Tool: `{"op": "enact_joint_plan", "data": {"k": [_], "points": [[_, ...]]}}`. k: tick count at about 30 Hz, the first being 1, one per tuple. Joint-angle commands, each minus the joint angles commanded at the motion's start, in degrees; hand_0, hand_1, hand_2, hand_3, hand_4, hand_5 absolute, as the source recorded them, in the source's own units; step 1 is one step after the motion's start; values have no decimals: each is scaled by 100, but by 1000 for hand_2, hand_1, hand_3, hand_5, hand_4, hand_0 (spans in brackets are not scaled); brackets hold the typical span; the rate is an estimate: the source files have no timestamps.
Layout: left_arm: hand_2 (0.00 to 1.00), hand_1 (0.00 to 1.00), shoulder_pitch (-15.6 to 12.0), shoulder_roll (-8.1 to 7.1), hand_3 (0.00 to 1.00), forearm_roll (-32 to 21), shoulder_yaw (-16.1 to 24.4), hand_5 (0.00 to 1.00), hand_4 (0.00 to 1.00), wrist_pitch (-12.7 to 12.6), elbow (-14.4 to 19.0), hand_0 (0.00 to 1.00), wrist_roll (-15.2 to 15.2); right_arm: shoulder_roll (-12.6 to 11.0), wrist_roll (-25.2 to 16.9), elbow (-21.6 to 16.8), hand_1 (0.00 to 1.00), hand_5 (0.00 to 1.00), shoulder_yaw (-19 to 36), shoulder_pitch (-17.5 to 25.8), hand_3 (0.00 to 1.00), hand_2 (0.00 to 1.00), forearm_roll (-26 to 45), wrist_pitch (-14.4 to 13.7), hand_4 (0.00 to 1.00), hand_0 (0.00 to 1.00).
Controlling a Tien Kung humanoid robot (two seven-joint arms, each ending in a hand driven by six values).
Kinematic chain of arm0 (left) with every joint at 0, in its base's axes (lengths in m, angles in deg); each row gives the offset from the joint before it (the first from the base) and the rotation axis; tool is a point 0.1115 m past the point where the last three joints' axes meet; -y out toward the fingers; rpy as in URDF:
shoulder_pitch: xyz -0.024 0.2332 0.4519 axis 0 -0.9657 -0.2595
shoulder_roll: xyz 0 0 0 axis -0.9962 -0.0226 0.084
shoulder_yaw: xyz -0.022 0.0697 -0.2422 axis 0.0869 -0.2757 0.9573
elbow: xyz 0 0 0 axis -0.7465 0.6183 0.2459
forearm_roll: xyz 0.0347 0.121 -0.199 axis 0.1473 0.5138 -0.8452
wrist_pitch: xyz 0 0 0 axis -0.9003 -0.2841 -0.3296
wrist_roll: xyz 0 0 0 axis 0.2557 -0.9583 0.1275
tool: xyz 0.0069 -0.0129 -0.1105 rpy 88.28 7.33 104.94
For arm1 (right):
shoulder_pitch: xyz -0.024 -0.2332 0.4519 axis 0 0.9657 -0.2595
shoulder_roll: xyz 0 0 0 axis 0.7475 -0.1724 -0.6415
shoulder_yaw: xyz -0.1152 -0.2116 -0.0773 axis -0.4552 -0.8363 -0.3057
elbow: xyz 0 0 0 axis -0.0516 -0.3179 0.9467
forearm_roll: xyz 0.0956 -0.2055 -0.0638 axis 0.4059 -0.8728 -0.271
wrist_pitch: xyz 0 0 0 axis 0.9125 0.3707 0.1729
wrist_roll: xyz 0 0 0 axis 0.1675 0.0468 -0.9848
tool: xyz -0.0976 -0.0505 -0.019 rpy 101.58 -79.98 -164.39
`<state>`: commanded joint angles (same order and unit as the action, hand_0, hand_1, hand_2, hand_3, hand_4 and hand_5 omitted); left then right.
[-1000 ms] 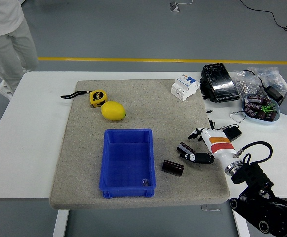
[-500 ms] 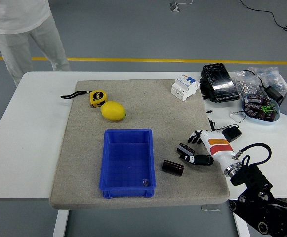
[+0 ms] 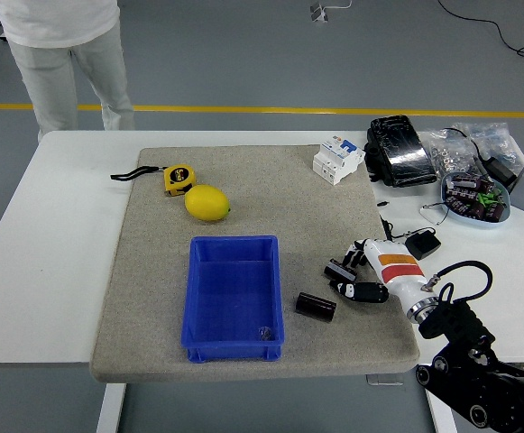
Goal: Pick up the battery,place it into the box
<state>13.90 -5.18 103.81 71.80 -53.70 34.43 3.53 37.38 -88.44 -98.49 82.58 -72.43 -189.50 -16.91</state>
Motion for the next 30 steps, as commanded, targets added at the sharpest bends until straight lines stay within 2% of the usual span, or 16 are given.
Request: {"op": "enact_joint_plan", "data": {"k": [30], "points": [[593, 547, -66, -12, 574, 129, 73, 575, 634, 20, 3, 568, -63, -48, 19, -194, 321, 344, 177, -3, 447, 401, -45, 16, 803, 249]]}}
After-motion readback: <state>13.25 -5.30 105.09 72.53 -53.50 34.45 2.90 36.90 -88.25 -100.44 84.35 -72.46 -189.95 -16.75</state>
